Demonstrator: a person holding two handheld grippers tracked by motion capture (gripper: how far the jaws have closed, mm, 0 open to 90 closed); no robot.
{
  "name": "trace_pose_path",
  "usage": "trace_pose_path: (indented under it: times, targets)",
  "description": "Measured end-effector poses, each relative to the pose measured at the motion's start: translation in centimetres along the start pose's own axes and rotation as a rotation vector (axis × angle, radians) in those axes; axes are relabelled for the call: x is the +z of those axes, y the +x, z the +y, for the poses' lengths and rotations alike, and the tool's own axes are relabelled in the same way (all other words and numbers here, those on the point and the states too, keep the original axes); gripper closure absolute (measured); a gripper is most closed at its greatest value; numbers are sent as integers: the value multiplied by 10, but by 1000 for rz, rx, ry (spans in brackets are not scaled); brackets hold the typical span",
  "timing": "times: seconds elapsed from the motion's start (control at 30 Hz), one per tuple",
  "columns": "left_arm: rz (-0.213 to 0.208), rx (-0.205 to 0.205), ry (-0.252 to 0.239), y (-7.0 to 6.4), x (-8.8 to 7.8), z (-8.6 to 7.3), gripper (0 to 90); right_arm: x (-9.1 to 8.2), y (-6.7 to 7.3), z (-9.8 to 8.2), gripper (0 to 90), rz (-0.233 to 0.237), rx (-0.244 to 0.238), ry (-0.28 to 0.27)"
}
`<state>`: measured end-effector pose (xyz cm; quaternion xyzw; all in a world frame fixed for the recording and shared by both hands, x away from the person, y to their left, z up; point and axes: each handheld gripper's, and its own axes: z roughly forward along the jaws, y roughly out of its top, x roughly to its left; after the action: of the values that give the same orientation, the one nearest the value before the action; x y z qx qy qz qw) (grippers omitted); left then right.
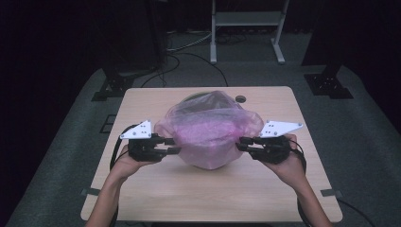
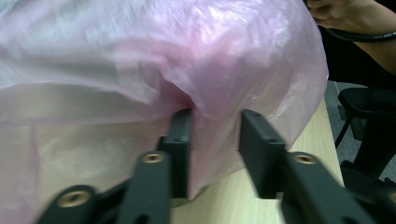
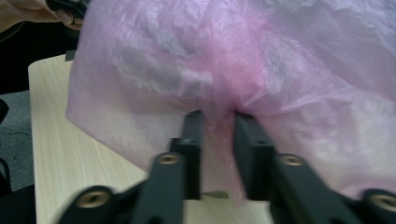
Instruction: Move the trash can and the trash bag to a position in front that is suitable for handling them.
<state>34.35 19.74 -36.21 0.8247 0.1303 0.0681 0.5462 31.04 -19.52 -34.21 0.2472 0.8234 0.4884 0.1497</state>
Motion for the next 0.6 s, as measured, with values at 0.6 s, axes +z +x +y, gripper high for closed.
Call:
trace_pose_path:
  times: [0.6]
  targets:
    - [-46, 4, 5, -8, 4, -33, 900, 3, 0, -27, 900, 59, 10, 72]
